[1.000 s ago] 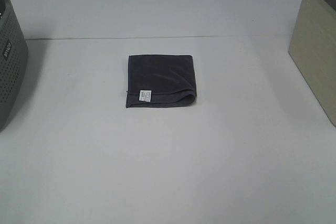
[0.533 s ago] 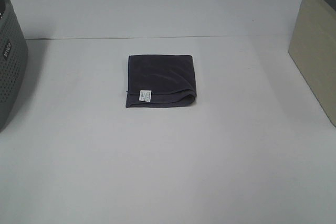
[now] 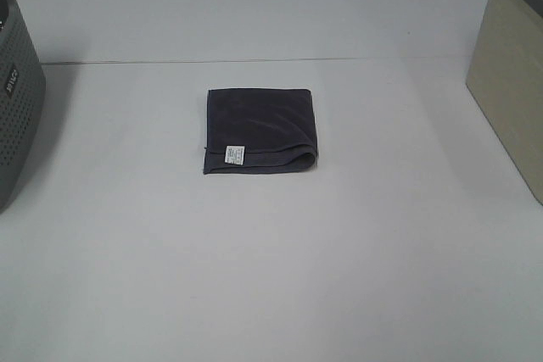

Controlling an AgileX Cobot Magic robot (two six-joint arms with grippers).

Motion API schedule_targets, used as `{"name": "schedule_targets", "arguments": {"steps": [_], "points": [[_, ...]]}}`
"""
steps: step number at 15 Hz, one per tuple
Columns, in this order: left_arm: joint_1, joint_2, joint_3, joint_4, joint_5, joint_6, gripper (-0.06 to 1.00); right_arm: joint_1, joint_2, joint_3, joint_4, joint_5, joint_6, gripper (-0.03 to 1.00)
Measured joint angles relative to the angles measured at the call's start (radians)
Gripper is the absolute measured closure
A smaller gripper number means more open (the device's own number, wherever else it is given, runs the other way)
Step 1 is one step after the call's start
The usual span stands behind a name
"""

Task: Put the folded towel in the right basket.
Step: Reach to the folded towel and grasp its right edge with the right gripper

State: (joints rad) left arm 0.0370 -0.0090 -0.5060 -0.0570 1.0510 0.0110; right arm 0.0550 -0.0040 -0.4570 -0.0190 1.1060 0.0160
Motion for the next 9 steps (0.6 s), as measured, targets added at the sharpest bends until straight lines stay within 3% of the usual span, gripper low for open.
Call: {"name": "schedule_targets", "arguments": {"steps": [9], "points": [[0.0,0.0,0.0,0.0,0.0,0.0,-0.05,0.0,0.0,0.0,0.003,0.0,-0.001,0.02]]}}
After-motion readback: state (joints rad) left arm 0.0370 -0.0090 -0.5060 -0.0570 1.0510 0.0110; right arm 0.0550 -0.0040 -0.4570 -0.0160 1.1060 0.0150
